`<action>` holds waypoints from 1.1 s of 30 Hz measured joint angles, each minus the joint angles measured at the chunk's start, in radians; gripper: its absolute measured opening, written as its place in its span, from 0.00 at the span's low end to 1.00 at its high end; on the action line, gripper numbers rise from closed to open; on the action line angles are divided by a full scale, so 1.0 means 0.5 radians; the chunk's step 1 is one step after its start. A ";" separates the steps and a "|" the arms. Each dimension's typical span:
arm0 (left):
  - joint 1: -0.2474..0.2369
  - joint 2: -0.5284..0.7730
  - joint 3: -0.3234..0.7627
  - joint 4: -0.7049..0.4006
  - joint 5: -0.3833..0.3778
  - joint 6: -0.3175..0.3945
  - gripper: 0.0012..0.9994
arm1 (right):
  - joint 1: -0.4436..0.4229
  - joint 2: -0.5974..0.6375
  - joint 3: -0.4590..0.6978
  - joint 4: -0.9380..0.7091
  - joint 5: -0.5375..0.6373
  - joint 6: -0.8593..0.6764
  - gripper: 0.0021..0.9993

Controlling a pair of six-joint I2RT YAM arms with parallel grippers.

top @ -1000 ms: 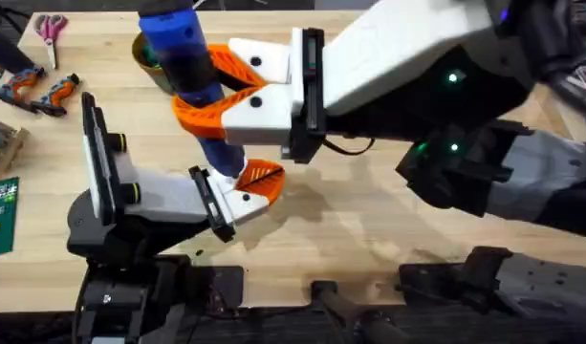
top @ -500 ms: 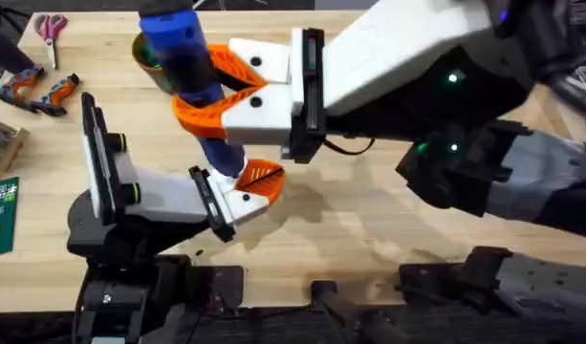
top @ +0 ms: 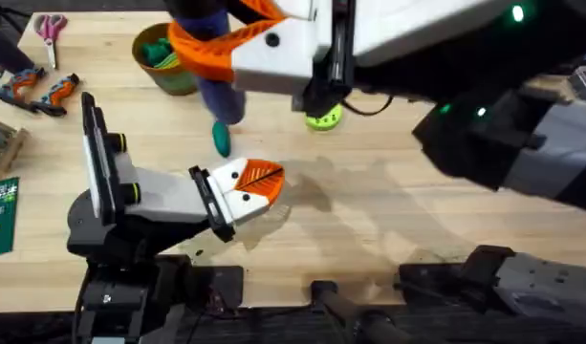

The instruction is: Pick up the gripper from the table and insert it into the empty holder that is missing its gripper. Then pick up a screw, insert it into the mounting hole, and use the screwdriver to tighten it. Finally, clean up the table by picking up the vegetable and placing it into the bucket.

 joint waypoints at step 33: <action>0.001 0.000 0.000 0.002 -0.008 0.001 0.00 | -1.318 0.838 0.437 -1.326 0.898 -2.609 0.03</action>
